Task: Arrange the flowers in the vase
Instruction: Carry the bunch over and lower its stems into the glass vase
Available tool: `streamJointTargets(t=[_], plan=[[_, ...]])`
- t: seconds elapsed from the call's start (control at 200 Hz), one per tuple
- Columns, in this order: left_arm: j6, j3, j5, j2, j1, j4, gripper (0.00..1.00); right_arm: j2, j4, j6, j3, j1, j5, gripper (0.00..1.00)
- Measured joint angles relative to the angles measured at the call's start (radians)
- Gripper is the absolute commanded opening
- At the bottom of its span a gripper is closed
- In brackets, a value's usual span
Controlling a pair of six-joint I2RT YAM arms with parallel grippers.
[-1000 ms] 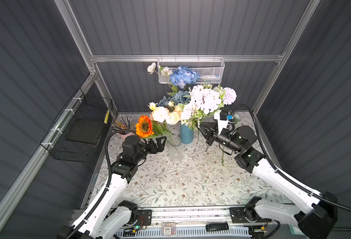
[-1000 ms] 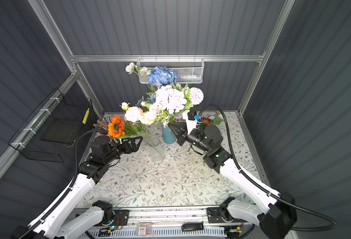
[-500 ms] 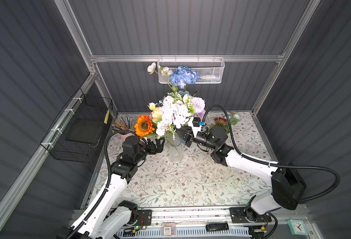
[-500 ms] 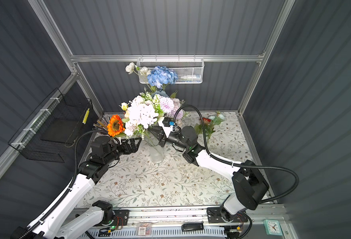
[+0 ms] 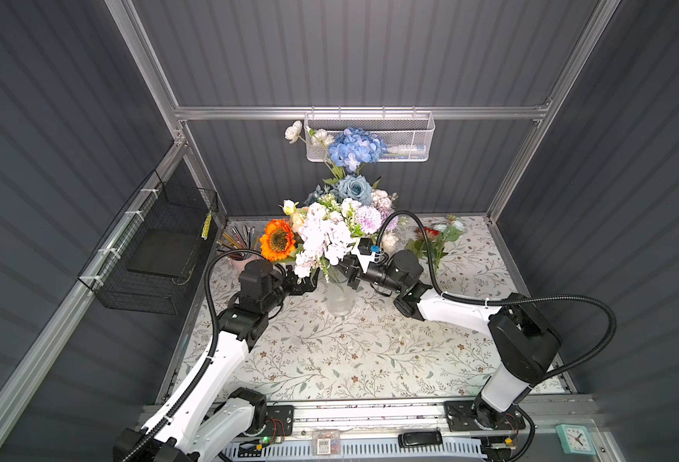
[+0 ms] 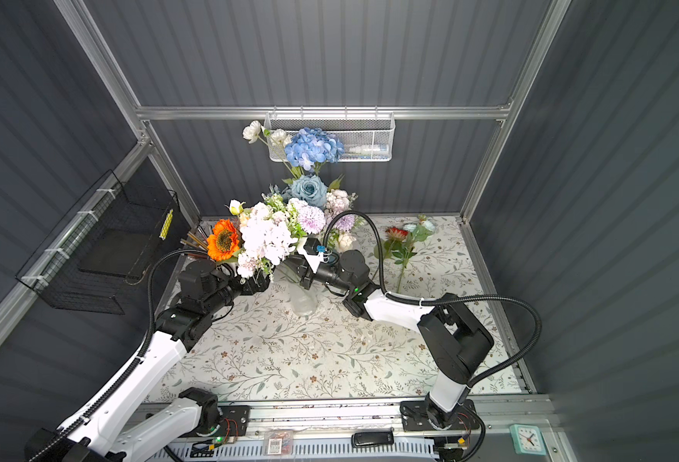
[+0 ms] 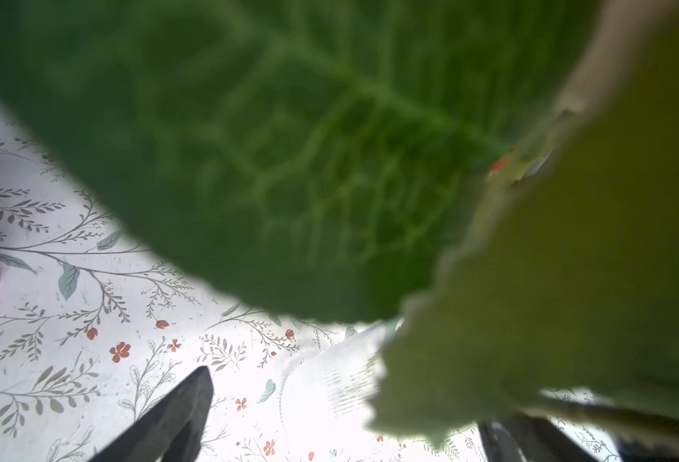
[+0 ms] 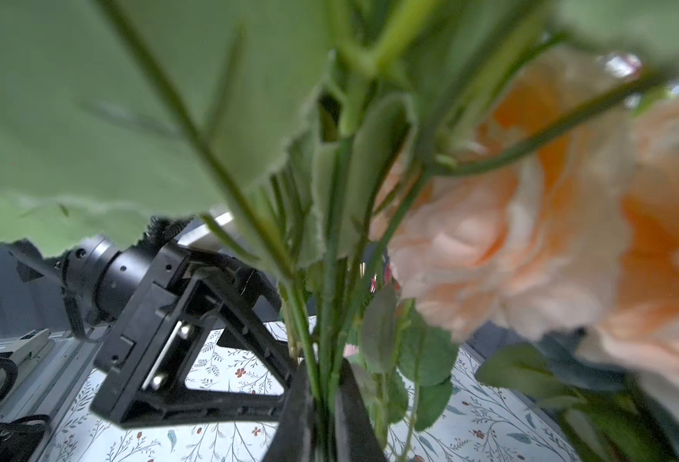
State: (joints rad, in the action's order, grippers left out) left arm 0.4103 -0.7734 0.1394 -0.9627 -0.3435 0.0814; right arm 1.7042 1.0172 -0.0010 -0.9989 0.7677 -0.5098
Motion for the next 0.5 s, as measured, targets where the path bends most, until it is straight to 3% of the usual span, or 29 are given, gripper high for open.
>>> streamJointTargets(t=[0.255, 0.5], plan=[[0.0, 0.0, 0.029, 0.004, 0.0, 0.001, 1.0, 0.007, 0.024, 0.005, 0.045, 0.006, 0.013, 0.0], [0.011, 0.05, 0.11, 0.116, 0.0, 0.003, 1.0, 0.007, -0.002, 0.019, 0.077, 0.011, 0.057, 0.0]])
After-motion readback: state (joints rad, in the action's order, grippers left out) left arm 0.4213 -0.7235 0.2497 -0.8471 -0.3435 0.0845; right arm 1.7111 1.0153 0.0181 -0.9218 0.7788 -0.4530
